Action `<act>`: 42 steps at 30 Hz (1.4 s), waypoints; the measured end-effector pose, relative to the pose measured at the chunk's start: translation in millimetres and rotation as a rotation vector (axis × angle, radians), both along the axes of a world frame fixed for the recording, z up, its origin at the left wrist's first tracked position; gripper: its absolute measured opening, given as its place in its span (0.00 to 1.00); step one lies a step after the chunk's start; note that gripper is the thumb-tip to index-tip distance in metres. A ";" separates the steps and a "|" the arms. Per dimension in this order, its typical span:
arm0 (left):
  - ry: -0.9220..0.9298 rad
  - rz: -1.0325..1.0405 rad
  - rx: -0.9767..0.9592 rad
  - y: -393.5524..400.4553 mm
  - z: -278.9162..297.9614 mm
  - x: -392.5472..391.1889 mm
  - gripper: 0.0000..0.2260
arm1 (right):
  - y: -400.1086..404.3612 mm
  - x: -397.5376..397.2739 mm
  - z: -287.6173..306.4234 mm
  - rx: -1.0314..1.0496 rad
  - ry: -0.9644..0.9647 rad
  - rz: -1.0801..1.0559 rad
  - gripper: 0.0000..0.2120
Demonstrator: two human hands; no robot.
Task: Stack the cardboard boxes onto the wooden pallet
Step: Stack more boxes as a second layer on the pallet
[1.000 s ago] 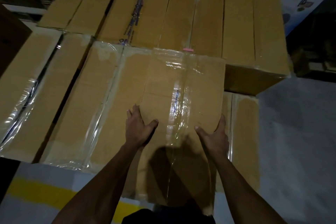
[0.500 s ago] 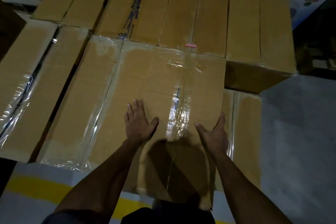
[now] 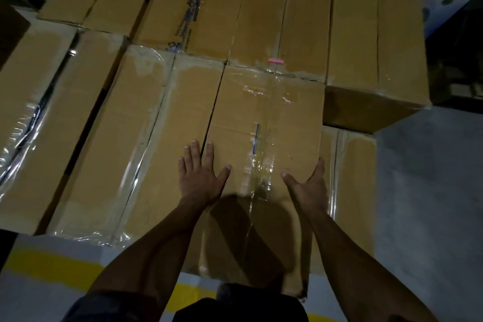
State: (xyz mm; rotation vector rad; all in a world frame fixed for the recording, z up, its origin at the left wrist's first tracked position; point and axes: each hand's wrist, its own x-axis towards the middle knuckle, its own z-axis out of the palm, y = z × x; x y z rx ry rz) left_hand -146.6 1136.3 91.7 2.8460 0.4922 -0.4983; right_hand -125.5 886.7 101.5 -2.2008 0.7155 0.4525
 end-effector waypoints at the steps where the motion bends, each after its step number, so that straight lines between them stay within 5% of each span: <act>1: 0.007 0.000 0.006 -0.6 0.3 0.8 0.40 | -0.2 0.3 -0.8 -0.003 0.001 0.001 0.56; 14: 0.127 -0.060 0.025 -3.4 9.8 5.5 0.36 | -6.0 2.1 -1.3 -0.019 0.061 0.062 0.53; 24: 0.224 -0.251 -0.017 25.8 40.6 -20.9 0.37 | 10.1 -83.3 21.7 -0.332 0.132 0.478 0.41; 38: 0.257 -0.435 0.001 47.3 38.2 -191.9 0.43 | 11.4 -216.1 35.4 -0.314 0.304 0.675 0.57; 42: 0.115 -0.467 0.053 47.9 33.3 -196.6 0.40 | 13.0 -223.1 29.1 -0.403 0.241 0.660 0.52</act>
